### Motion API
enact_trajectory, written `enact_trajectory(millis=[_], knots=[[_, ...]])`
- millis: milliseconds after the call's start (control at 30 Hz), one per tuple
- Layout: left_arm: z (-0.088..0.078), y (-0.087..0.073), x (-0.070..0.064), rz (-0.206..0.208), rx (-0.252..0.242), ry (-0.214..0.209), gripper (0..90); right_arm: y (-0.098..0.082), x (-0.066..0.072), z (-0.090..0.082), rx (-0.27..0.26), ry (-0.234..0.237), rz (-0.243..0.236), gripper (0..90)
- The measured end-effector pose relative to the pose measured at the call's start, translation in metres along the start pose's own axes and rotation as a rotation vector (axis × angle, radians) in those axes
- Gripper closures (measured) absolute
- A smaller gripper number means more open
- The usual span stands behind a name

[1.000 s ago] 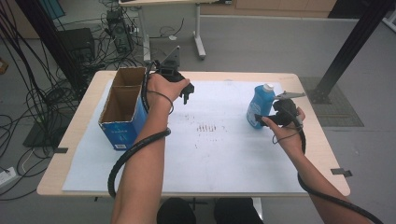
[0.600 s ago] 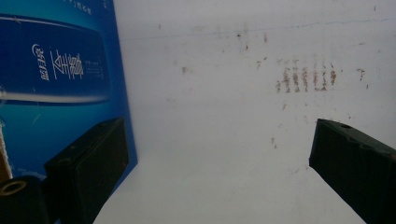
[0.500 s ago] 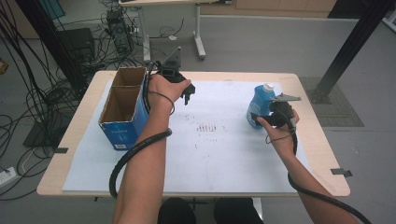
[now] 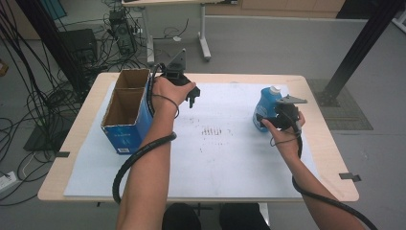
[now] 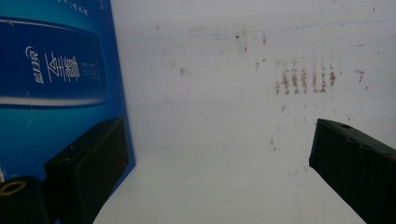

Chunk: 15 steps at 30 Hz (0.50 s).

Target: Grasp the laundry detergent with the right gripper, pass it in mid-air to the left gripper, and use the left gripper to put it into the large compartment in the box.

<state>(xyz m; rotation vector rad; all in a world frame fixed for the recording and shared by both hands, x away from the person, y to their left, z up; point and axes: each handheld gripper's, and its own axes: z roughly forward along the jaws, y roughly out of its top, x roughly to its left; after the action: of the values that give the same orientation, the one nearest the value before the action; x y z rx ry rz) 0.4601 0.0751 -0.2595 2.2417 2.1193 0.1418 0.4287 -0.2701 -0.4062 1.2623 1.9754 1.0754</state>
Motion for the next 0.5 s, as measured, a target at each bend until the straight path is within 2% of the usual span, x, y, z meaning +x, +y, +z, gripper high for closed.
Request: enact_trajectory(millis=[500], knots=[[-0.002,0.0017,-0.0014,0.001,-0.006,-0.001,5.3,0.0034,0.0024,-0.0001,-0.021,0.003,-0.018,1.5]])
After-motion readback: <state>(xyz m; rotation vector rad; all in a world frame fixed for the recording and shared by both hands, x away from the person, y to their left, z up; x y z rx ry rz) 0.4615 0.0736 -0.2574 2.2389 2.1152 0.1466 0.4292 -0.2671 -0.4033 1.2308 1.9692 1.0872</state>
